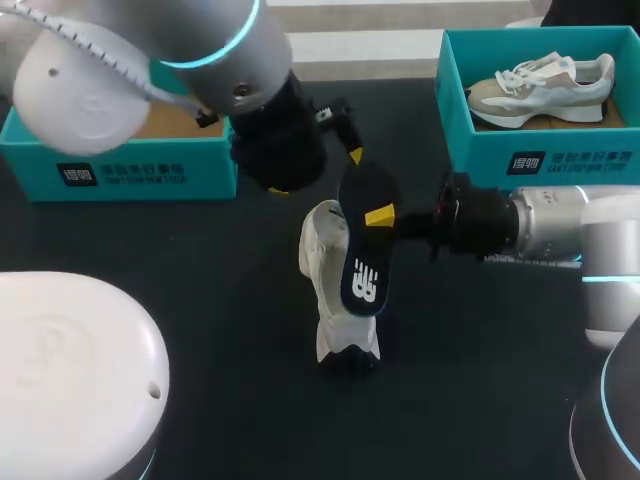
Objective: Take the shoe out of the shoebox, open the shoe tongue, remove and reinsert the insole, then place the shoe into the shoebox
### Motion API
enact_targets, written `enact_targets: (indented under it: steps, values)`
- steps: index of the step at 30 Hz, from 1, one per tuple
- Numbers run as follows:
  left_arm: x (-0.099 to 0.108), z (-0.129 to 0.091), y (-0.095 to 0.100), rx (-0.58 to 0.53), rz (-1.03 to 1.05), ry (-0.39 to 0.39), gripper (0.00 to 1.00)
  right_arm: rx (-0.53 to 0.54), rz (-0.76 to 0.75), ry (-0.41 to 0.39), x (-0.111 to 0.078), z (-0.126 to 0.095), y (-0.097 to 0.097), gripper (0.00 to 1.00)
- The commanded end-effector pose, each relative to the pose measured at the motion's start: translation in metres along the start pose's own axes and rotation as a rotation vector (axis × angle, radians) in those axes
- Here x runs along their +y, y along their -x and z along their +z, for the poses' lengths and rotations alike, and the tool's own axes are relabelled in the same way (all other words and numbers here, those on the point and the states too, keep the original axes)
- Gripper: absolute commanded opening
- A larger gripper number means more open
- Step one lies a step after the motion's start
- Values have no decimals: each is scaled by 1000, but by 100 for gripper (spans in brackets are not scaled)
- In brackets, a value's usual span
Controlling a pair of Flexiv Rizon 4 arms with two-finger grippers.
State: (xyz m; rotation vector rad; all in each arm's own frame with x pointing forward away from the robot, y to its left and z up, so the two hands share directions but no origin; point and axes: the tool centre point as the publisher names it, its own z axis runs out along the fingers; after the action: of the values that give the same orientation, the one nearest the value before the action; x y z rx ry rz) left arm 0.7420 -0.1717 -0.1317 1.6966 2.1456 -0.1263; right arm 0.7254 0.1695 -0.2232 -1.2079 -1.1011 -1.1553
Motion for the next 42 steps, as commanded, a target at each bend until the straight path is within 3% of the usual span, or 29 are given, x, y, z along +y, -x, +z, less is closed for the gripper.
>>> enact_targets:
  steps: [1, 9, 13, 16, 24, 25, 31, 42]
  values:
    - [1, 0, 5, 184, 0, 2, 100, 2, 0, 0, -1, 1, 1, 0]
    - [1, 0, 5, 184, 0, 2, 100, -2, 5, -8, -2, -1, 0, 0]
    - [0, 3, 6, 215, -34, -136, 100, -2, 6, -14, -2, -1, 0, 0]
    - [4, 8, 5, 258, -49, -191, 100, -2, 6, -20, -2, -1, 0, 0]
    - [7, 14, 6, 287, 0, -200, 100, -4, 1, -26, -3, -1, 0, 0]
    - [7, 15, 8, 259, 18, -241, 100, -3, 0, -26, -3, -1, 0, 0]
    - [4, 24, 19, 261, 76, -189, 100, 1, -2, -31, -4, 0, 1, 0]
    - [-6, 28, 28, 260, 79, -191, 100, -2, -4, -26, -11, -3, 1, 0]
